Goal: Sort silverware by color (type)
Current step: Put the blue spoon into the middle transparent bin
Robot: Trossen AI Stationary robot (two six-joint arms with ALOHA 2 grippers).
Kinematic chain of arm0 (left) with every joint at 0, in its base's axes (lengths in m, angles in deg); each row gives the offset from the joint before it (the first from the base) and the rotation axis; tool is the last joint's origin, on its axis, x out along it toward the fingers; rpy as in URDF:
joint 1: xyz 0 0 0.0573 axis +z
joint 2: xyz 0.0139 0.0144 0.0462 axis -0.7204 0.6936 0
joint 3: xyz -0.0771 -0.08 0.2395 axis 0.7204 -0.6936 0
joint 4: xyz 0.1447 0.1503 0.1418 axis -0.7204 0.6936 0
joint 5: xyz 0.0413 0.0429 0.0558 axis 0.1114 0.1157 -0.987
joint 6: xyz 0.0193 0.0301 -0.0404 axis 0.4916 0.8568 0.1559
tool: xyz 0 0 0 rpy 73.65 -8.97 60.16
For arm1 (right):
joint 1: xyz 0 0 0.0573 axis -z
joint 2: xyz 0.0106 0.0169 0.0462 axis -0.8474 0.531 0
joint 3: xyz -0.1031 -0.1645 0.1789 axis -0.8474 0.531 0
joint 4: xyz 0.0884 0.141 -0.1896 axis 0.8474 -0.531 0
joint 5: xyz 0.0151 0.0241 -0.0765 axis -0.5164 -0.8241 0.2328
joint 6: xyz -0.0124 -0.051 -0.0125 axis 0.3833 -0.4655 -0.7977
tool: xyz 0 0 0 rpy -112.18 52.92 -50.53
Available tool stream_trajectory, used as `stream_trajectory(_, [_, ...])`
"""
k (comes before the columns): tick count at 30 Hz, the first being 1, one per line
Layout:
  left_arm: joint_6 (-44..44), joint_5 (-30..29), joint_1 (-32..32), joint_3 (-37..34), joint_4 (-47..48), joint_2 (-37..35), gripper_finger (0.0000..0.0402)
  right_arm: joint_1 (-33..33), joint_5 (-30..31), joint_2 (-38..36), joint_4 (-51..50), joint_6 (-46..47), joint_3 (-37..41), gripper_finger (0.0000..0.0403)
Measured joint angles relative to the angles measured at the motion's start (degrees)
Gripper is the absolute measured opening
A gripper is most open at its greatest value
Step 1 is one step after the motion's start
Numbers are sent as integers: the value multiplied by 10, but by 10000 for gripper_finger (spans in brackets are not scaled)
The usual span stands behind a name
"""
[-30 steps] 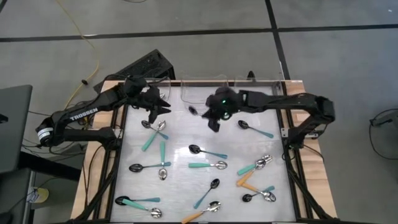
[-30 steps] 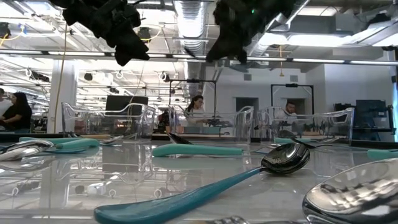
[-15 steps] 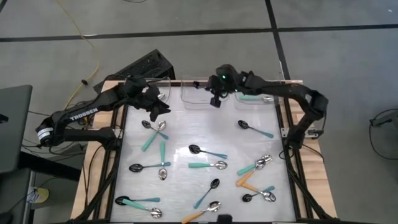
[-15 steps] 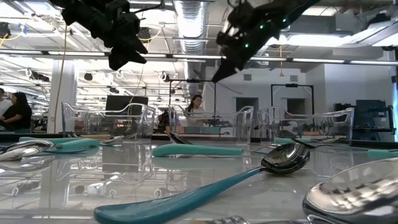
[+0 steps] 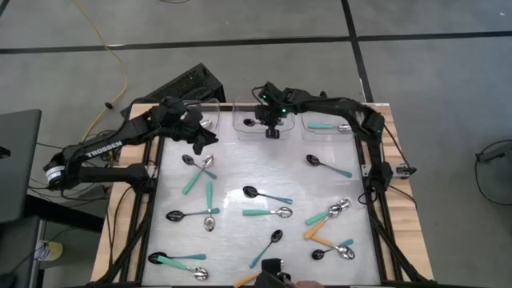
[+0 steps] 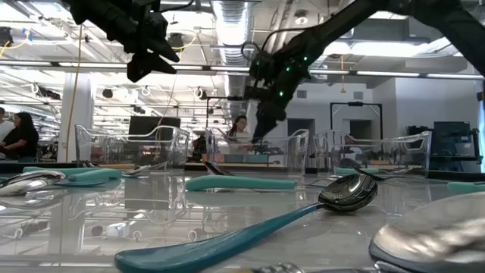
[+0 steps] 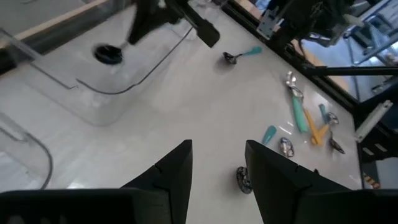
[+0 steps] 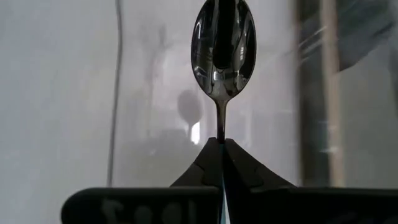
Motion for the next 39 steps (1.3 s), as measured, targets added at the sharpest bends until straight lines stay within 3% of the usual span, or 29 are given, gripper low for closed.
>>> stream_trajectory(3, [-7,-20,-8,0,-3,-1,132,1,-1,15,0,5,-10,27])
stream_trajectory(11, [-7,-76,-34,0,-1,-1,132,4,19,17,-10,19,-11,111])
stream_trajectory(19, [5,-75,-50,0,-1,-1,132,2,31,-11,-59,24,-11,164])
stream_trajectory(27, [66,-78,-50,0,-1,-1,132,-11,29,-103,-134,124,-11,168])
stream_trajectory(34, [133,-81,-49,0,-1,-1,132,-32,-5,-194,-337,246,-6,164])
stream_trajectory(39, [162,-99,-49,0,-3,-1,132,-65,-18,-284,-358,305,85,164])
